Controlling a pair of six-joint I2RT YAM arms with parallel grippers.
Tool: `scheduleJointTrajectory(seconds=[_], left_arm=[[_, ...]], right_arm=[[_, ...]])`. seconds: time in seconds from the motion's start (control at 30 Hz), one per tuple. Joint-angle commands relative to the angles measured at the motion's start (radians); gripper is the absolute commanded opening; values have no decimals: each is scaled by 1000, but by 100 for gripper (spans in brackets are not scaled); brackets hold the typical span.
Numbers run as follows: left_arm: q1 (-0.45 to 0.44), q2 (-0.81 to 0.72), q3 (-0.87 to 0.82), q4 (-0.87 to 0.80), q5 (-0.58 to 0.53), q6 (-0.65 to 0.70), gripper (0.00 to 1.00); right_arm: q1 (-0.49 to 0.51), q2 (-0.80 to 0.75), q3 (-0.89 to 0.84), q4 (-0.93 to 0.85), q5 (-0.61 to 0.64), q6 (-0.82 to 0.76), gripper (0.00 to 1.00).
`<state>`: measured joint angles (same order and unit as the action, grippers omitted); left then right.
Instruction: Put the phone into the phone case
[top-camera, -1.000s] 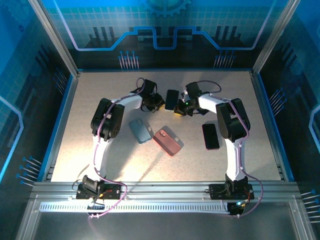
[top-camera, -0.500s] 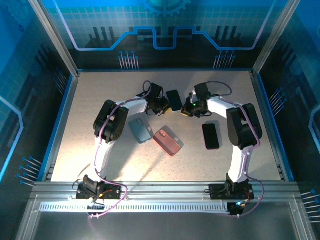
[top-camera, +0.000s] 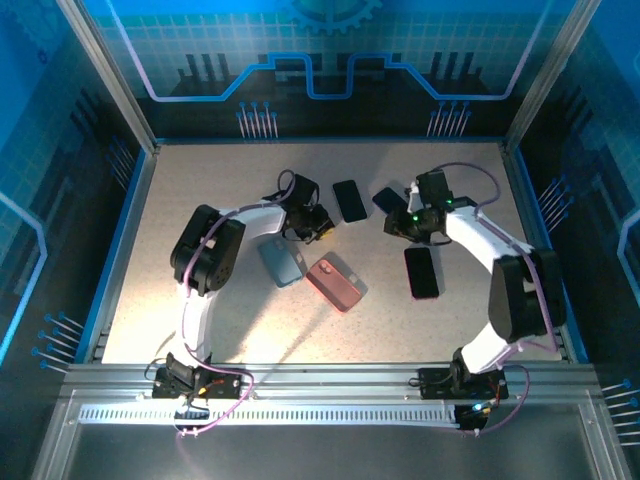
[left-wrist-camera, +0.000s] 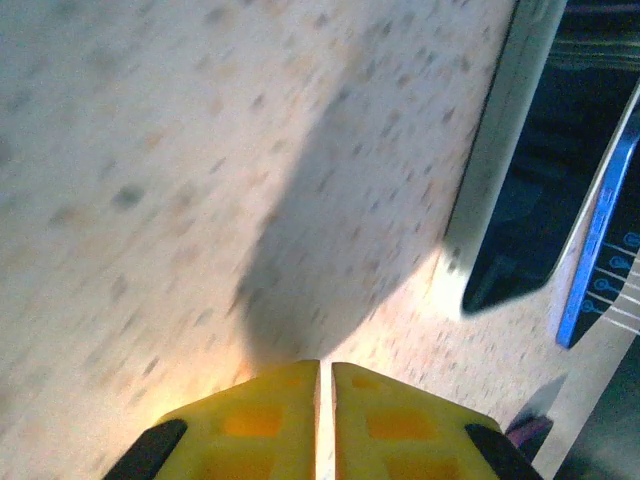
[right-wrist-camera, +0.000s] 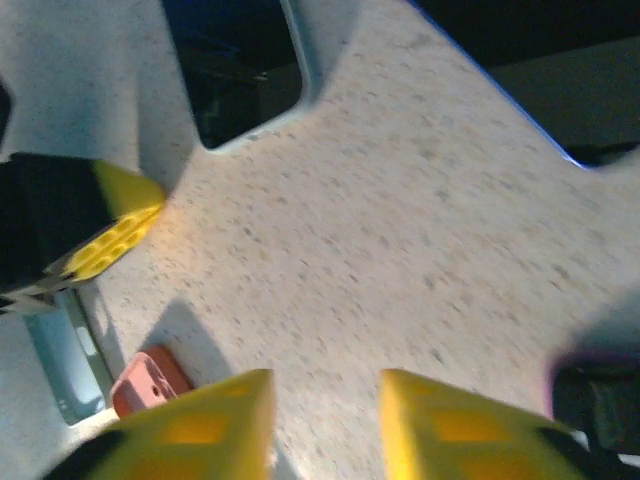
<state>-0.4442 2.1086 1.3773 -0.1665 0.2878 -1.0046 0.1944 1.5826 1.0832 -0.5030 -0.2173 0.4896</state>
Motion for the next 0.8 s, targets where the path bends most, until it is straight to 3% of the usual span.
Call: scheduleJointTrajectory(seconds=[0.0, 0.07, 0.2, 0.47, 0.77], left_arm=[[3, -127, -70, -17, 11, 40, 13], [2, -182, -123, -1, 16, 39, 13], [-1, -279, -222, 31, 35, 35, 13], [-7, -436, -357, 33, 30, 50, 14], [-14, -515, -450, 21, 31, 41, 15]], right_arm=[[-13, -108, -57, -163, 141, -103, 54], [-19, -151, -99, -202, 185, -115, 66], [-37, -191, -165, -226, 216, -114, 79], [-100, -168, -248, -165, 174, -115, 84], [-104, -80, -232, -134, 162, -120, 87]])
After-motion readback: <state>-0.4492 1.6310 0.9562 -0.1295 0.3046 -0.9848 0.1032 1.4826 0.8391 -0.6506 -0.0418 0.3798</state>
